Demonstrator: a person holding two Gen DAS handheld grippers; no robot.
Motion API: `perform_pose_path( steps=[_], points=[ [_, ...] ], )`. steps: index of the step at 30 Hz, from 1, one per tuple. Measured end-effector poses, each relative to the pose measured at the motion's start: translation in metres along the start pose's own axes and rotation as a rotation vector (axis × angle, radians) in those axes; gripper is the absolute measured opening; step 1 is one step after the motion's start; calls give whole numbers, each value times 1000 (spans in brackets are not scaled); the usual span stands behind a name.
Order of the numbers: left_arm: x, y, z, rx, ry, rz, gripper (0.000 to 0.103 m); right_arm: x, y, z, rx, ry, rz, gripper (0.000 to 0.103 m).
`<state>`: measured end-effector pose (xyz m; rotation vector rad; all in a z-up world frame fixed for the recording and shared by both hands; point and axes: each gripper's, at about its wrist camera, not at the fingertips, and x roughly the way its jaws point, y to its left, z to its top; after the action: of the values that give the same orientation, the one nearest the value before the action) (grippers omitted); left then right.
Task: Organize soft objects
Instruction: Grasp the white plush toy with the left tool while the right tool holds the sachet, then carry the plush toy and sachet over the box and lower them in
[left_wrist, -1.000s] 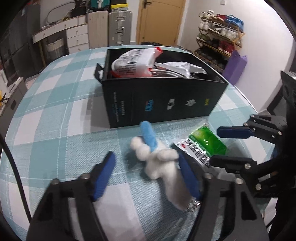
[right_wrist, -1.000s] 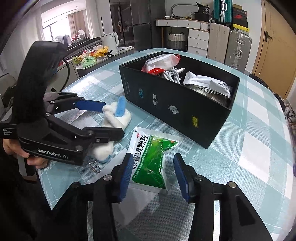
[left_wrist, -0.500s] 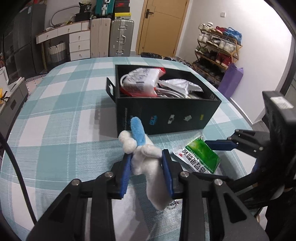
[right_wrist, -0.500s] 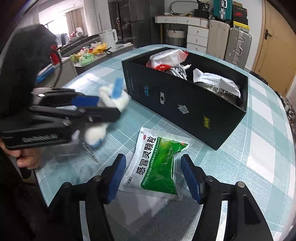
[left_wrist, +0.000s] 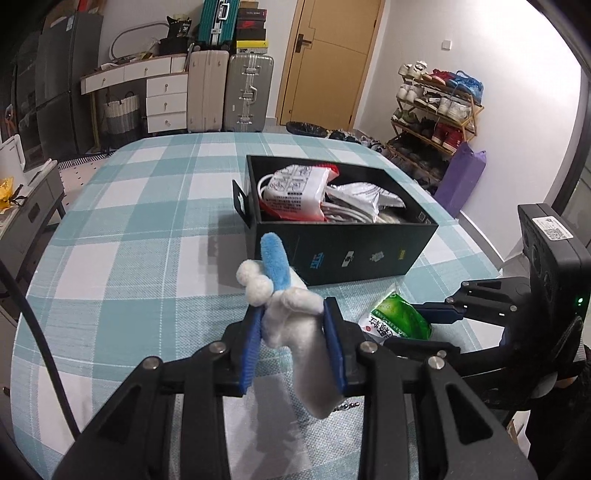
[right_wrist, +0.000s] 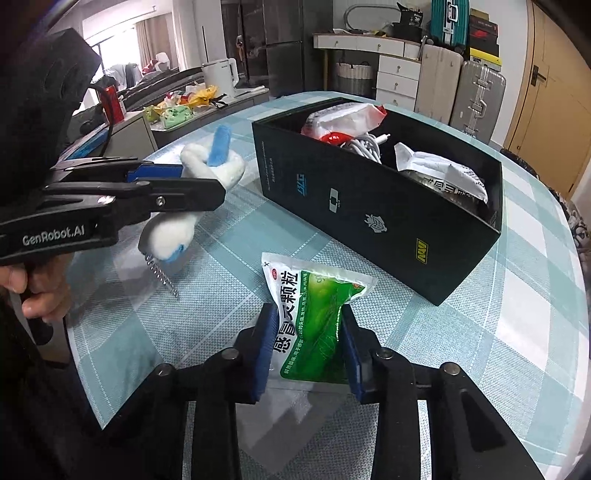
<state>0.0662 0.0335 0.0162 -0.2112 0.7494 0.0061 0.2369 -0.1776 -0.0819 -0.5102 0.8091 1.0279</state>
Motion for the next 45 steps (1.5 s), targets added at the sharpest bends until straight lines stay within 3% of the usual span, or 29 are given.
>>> perform_pose_path(
  steps=[19,32,45],
  points=[
    [-19,-5,29,6,-81,-33,31,-59,-8,5,21,-186,7,32],
    [-19,-18,61,59,-131,4,31,-104,-19,16,97,-347,-20,32],
    [-6,-19,91,90,-157,5,31,-111,-44,42,187,-372,-71,32]
  ],
)
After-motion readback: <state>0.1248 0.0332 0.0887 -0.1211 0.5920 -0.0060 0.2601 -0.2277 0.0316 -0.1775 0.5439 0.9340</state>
